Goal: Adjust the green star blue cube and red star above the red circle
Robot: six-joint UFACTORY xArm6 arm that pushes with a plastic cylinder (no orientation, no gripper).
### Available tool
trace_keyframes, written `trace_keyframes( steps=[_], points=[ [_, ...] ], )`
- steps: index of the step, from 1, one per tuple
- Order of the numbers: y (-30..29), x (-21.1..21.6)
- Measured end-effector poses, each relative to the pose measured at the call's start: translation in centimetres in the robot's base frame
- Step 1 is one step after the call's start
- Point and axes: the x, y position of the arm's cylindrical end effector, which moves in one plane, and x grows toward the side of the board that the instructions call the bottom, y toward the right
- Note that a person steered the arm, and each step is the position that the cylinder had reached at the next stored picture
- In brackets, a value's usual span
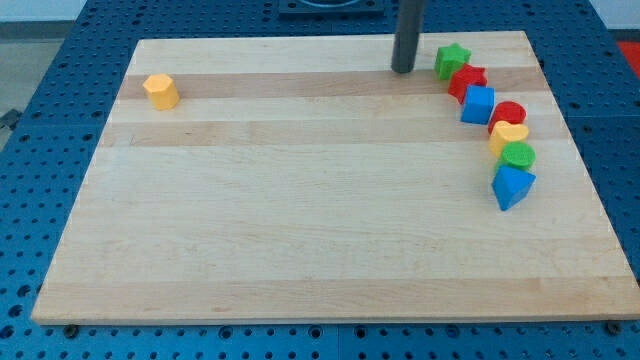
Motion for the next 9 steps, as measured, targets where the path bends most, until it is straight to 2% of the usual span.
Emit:
trace_keyframes(
  steps=[1,4,5,6,7,9],
  points=[
    [1.2,-2.3],
    [11.2,-2.4],
    [9.8,-3.1],
    [4.7,-3.4],
    [0.7,-1.7],
    [0.0,3.1]
  ],
)
